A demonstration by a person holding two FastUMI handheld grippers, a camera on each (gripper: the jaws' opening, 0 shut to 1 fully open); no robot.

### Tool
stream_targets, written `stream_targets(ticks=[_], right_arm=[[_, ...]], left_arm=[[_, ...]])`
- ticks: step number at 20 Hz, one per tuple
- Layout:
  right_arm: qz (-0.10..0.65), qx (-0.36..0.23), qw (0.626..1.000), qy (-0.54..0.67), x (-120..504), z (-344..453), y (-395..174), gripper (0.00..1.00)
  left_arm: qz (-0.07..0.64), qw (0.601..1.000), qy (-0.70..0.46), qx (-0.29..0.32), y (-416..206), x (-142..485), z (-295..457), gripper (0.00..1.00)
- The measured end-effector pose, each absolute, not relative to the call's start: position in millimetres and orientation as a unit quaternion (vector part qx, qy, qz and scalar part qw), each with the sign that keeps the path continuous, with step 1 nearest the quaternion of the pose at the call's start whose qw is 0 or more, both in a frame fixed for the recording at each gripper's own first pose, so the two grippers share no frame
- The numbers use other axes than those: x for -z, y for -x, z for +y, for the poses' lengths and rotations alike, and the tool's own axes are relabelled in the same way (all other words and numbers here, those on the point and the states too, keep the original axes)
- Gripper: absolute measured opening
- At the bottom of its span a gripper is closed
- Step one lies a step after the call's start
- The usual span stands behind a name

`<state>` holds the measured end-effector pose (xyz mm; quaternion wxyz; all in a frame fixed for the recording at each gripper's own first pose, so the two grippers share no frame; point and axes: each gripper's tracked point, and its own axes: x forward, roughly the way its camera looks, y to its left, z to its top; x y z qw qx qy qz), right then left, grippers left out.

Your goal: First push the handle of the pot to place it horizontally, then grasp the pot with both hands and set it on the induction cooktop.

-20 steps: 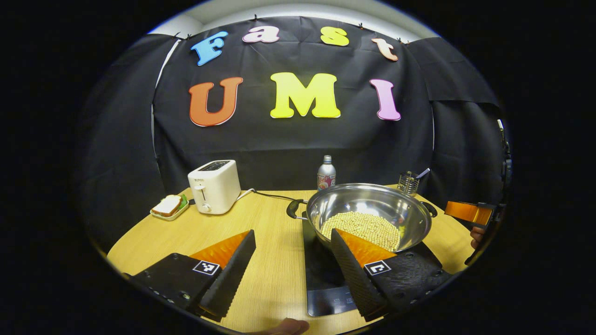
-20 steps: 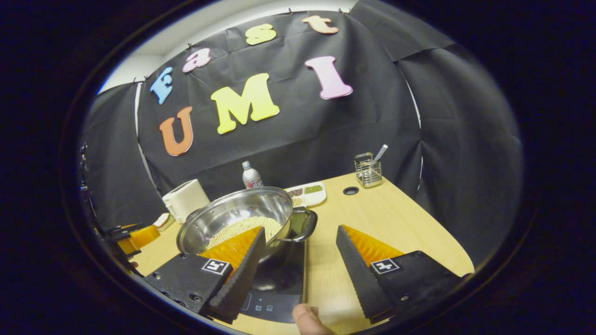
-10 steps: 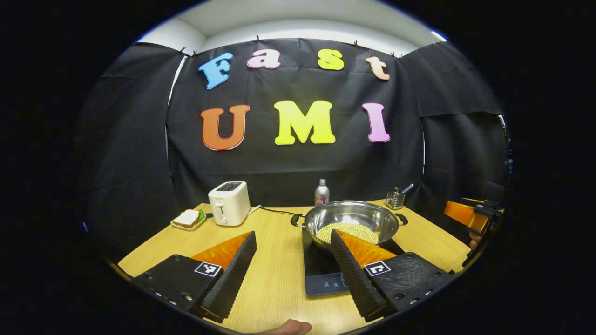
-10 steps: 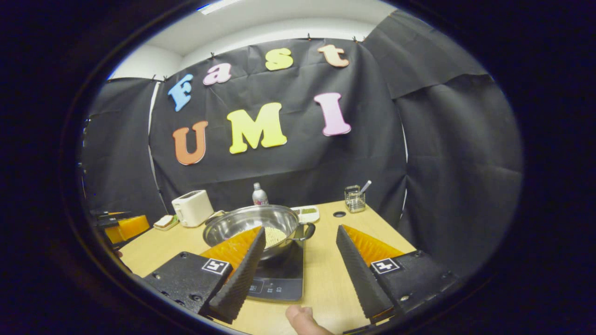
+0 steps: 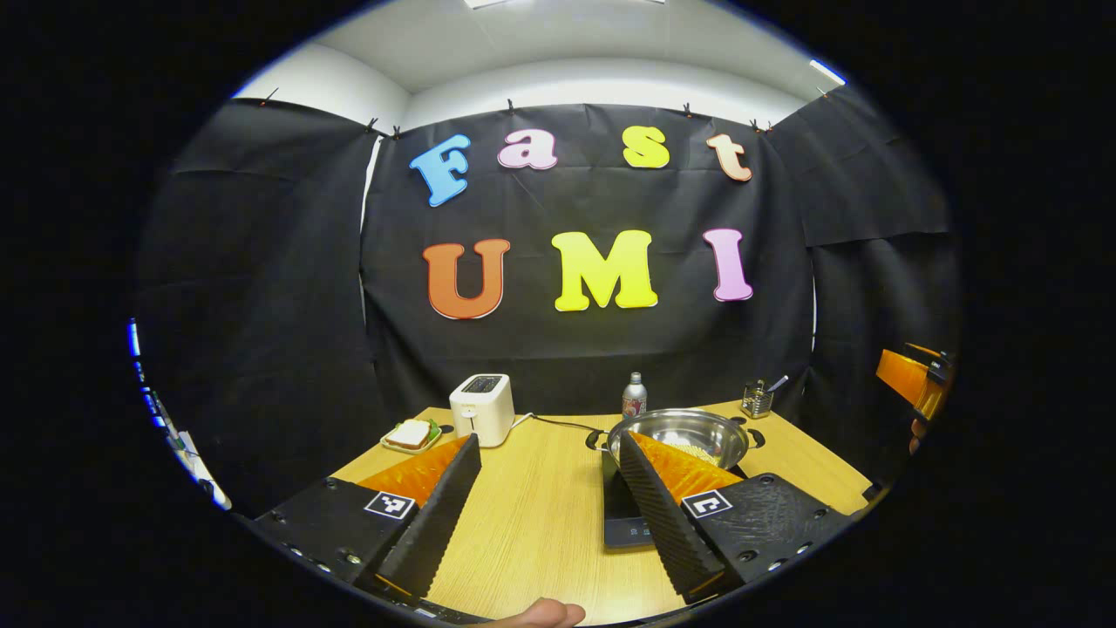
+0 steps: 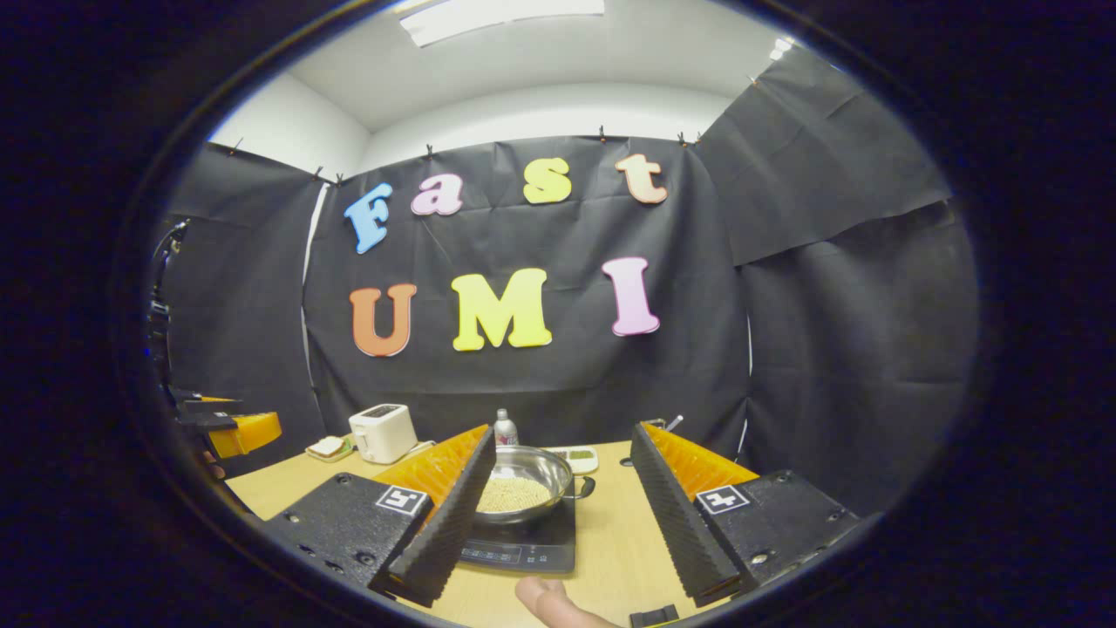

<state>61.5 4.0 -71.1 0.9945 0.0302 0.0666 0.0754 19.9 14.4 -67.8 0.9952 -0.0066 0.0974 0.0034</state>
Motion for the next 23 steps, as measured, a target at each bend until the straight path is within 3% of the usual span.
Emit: stream_targets(ticks=[8, 23], right_arm=[[0.051, -0.054, 0.997, -0.005, 49, -1, -24, 0.97], [0.033, -0.039, 0.999, 0.012, 42, -3, -8, 0.97]], left_arm=[[0.044, 0.999, 0.018, 0.015, 19, 32, 2, 0.95], [0.035, 0.999, 0.033, 0.025, 35, 33, 8, 0.95]])
